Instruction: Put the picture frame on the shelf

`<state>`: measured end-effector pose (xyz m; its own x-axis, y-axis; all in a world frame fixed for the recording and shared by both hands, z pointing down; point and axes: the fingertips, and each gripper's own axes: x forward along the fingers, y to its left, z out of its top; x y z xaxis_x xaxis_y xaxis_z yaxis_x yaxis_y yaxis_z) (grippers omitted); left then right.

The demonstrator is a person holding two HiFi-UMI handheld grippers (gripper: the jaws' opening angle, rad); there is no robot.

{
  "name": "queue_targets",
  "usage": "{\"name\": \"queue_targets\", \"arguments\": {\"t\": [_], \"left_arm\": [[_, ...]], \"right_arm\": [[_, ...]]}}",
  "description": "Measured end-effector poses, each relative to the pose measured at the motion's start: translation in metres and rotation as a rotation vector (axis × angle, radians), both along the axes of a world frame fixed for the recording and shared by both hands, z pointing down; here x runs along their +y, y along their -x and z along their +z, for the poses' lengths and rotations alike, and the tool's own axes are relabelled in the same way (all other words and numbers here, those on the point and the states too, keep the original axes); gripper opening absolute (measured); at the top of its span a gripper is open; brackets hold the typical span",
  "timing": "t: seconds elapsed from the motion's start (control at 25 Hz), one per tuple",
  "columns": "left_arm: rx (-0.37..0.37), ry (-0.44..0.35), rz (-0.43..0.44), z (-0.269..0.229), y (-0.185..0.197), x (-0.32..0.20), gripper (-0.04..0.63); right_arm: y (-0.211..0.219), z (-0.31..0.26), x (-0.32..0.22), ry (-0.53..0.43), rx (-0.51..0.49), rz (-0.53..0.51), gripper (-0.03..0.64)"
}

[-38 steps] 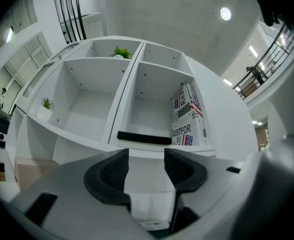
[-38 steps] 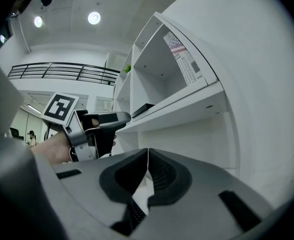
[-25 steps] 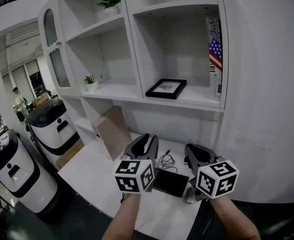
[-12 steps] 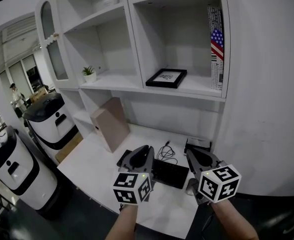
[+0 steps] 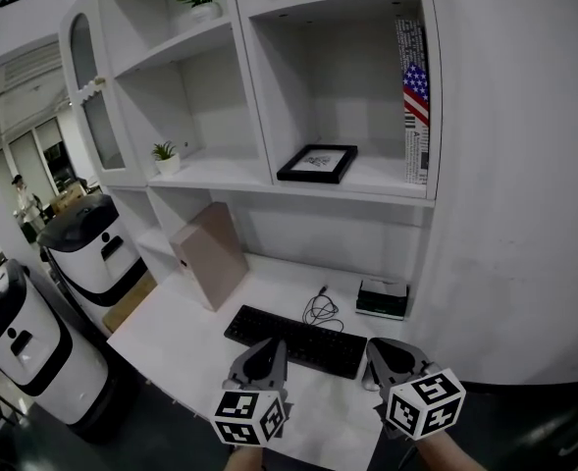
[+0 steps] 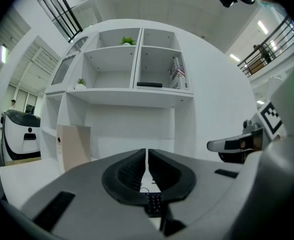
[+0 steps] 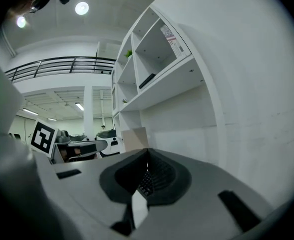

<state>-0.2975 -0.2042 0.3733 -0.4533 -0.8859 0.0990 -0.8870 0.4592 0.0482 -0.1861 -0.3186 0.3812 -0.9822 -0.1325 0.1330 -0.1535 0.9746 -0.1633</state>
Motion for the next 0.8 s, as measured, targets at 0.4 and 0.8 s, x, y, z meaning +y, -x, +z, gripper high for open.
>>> {"name": "queue_targets", "arguments": {"t": [0.4,0.8], "left_arm": [[0.106,0.012,-0.017,0.044,-0.014,0.02,0.025],[0.127,-0.002,-0.018,0.05,-0.023,0.035,0.025]], "right_arm": [[-0.022,0.035,0.01,0.053,0.039,0.032,0.0],[-0.033,0.044,0.015,0.083,0.045,0.041,0.0]]}}
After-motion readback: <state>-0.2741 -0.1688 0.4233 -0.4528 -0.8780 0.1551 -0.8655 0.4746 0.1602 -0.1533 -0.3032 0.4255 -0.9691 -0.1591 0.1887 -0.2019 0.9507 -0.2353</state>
